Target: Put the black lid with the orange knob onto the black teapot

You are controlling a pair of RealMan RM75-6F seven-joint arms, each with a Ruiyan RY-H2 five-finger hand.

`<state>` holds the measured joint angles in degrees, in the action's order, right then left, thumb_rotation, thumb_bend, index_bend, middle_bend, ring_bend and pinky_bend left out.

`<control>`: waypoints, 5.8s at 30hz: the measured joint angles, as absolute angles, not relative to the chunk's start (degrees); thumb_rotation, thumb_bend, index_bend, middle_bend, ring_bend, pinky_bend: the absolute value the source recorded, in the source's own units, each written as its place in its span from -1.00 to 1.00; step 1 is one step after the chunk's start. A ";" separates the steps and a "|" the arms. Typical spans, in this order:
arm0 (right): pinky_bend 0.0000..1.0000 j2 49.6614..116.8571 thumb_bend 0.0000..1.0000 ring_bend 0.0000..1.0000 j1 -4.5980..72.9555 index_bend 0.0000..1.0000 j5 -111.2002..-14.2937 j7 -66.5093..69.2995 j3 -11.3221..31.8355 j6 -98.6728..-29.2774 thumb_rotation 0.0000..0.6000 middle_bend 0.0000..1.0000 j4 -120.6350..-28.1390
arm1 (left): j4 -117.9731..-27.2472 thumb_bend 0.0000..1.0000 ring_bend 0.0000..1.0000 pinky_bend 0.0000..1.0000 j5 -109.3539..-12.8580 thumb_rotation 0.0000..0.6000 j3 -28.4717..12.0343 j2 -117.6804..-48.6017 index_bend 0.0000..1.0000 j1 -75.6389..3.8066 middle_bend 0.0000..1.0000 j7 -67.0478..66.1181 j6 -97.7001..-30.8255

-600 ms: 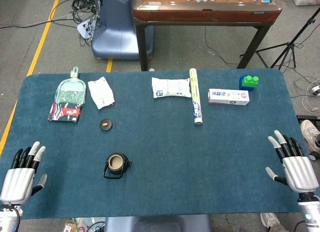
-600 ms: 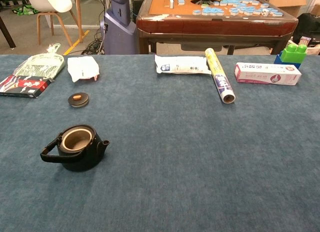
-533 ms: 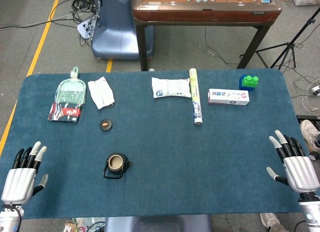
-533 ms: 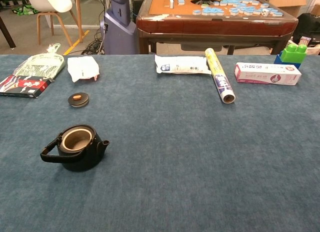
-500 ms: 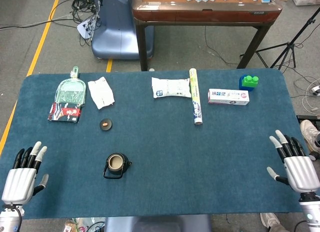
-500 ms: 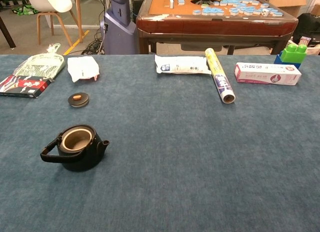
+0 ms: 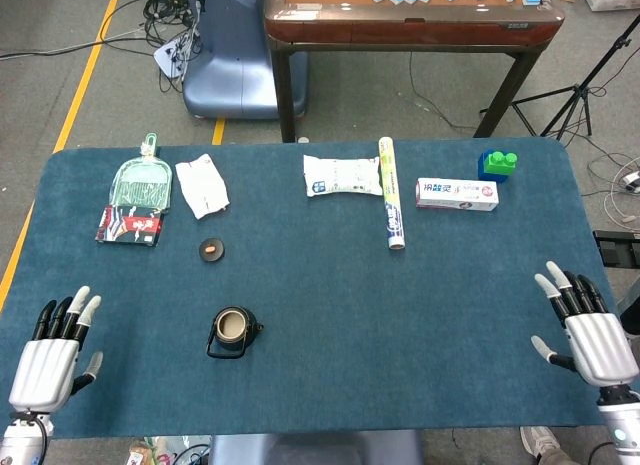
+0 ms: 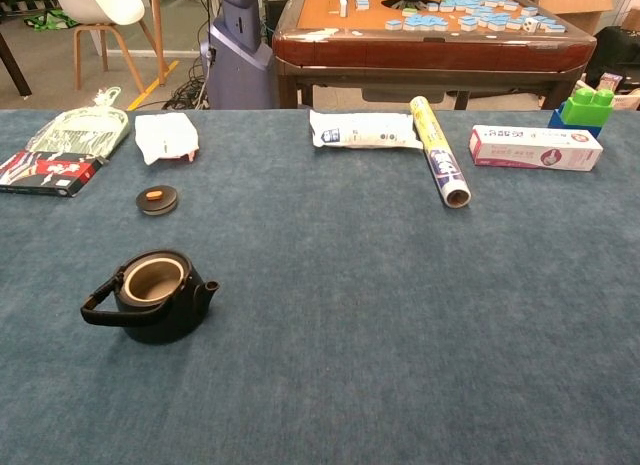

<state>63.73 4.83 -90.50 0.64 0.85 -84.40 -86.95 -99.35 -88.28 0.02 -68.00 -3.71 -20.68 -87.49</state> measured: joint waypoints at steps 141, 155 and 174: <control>-1.00 54.49 -0.50 -1.00 23.67 -0.98 -70.47 -13.47 7.24 -62.60 1.00 -1.00 -102.11 | -55.46 -0.28 -1.00 -1.00 -67.39 1.00 -8.40 -87.90 -0.67 -54.15 -1.00 1.37 -28.74; -1.00 54.97 -0.50 -1.00 23.69 -0.98 -70.43 -12.75 6.78 -62.06 1.00 -1.00 -101.16 | -52.33 -0.28 -1.00 -1.00 -70.00 1.00 -7.36 -89.32 -0.67 -53.71 -1.00 4.53 -28.79; -1.00 55.54 -0.50 -1.00 24.46 -0.98 -69.62 -13.23 6.63 -61.01 1.00 -1.00 -101.44 | -48.80 -0.28 -1.00 -1.00 -74.39 1.00 -6.02 -90.47 -0.66 -52.51 -1.00 10.65 -29.80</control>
